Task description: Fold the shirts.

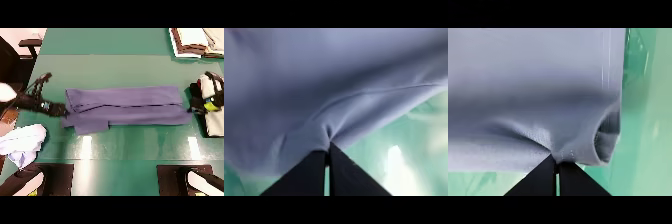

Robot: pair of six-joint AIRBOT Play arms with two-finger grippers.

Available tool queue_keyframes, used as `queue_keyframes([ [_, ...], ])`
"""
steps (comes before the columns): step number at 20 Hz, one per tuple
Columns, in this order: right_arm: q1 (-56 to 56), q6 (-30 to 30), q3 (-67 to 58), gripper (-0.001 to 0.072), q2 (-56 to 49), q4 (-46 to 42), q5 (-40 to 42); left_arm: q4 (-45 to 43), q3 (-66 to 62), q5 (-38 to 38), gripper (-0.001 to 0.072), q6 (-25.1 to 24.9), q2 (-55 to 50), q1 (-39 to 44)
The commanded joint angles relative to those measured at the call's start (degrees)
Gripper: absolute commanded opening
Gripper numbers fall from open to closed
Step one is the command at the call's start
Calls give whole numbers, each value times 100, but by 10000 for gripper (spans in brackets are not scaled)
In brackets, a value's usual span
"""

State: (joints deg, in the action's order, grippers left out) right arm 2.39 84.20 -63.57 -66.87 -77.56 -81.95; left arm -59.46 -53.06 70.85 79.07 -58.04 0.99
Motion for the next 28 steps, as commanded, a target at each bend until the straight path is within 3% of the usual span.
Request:
queue_keyframes([
  [1,-264,39,-1132,16,-1257,-2,365,-168,-1088,-750,25,-323,-1390,-4],
  [5,-203,33,-2015,17,-2326,380,507,-164,-2087,-1071,25,-413,-2747,-4],
  [8,-83,-4,-2450,21,-2881,970,507,-140,-2251,-1425,29,-409,-3047,-4],
  [9,-15,-192,-2566,86,-3012,1226,538,-136,-2256,-1545,207,-400,-3038,-4],
  [10,63,-435,-2664,260,-3099,1478,535,-129,-2264,-1604,456,-308,-3034,-4],
  [11,162,-654,-2741,346,-3130,1700,485,-131,-2308,-1543,487,-238,-3034,-4],
  [13,455,-951,-2702,388,-3038,2035,326,-120,-2516,-1207,486,-240,-3034,-4],
  [15,828,-997,-2439,512,-2872,2070,210,-37,-2712,-813,485,-240,-3034,-4],
  [16,1027,-997,-2243,514,-2796,2068,177,122,-2726,-702,428,-245,-3027,-4],
  [18,1423,-1001,-1781,513,-2721,2109,181,452,-2726,-535,21,-358,-3029,-2],
  [23,1917,-1333,-933,511,-2977,2420,227,793,-2723,-684,26,-389,-3040,570],
  [27,1572,-1576,-824,496,-3392,3147,286,776,-2723,-1443,26,37,-3047,1259],
  [28,1405,-1578,-824,409,-3449,3147,328,772,-2723,-1687,25,48,-3047,1416],
])
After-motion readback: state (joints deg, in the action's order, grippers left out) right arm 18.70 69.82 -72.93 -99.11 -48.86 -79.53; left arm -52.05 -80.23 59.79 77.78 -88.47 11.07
